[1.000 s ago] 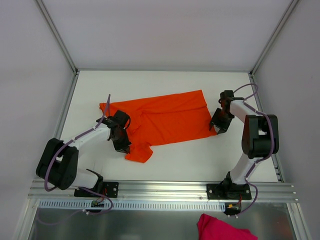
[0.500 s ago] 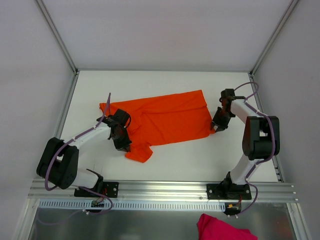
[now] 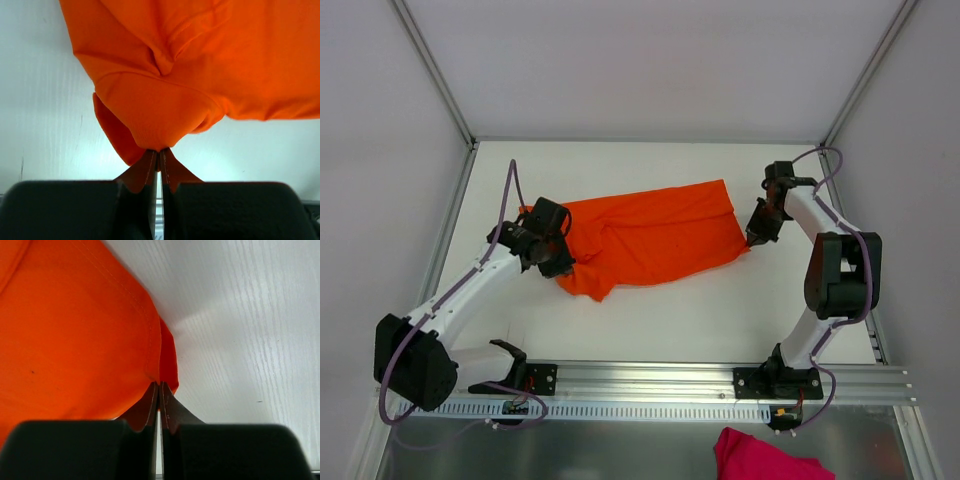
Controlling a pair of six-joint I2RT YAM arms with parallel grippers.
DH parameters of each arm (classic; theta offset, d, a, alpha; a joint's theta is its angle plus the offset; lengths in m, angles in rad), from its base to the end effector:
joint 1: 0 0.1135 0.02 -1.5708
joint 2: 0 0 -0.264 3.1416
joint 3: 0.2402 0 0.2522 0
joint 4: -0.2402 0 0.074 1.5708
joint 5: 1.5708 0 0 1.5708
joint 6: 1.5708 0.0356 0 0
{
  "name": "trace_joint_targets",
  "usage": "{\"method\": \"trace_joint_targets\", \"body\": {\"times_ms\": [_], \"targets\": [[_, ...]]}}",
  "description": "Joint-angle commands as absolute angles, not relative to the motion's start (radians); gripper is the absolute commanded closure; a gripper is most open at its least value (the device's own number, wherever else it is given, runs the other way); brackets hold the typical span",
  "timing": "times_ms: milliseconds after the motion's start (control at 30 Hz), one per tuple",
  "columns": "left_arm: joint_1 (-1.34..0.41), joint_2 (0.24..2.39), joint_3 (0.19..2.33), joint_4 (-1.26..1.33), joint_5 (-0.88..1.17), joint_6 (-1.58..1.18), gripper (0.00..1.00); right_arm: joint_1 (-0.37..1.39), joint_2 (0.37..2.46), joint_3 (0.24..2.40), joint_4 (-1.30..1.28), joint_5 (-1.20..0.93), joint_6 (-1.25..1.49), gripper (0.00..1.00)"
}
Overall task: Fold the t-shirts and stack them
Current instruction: Grap the side of the flattened tshirt closest away from the robot with both arms, then fold the other side of the tshirt into a rectangle
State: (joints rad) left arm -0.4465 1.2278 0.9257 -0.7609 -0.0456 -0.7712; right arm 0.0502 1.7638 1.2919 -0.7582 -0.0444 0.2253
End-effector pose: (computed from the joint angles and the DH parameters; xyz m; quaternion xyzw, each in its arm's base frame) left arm 0.2137 -0.1005 0.2508 -0.1621 0.9540 -0.1255 0.2186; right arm 0.3522 0.0193 0.2114 0.0824 0.9818 0.0449 0.1649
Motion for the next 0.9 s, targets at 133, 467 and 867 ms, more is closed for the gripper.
{"method": "trace_joint_targets", "body": {"times_ms": [133,467,867], "targets": [[-0.446,1.178,1.028,-0.879,-0.270,-0.802,1.00,0.049,1.787,1.394,-0.824,-0.031,0.207,0.99],[-0.410,1.195,1.017,-0.904,-0.302,-0.818,1.00,0.048,1.838,1.519,-0.868,-0.006,0.206,0.99],[-0.342,1.229,1.034,-0.898,-0.380,-0.825,1.00,0.044,2.012,1.778,-0.931,-0.006,0.213,0.99]]}}
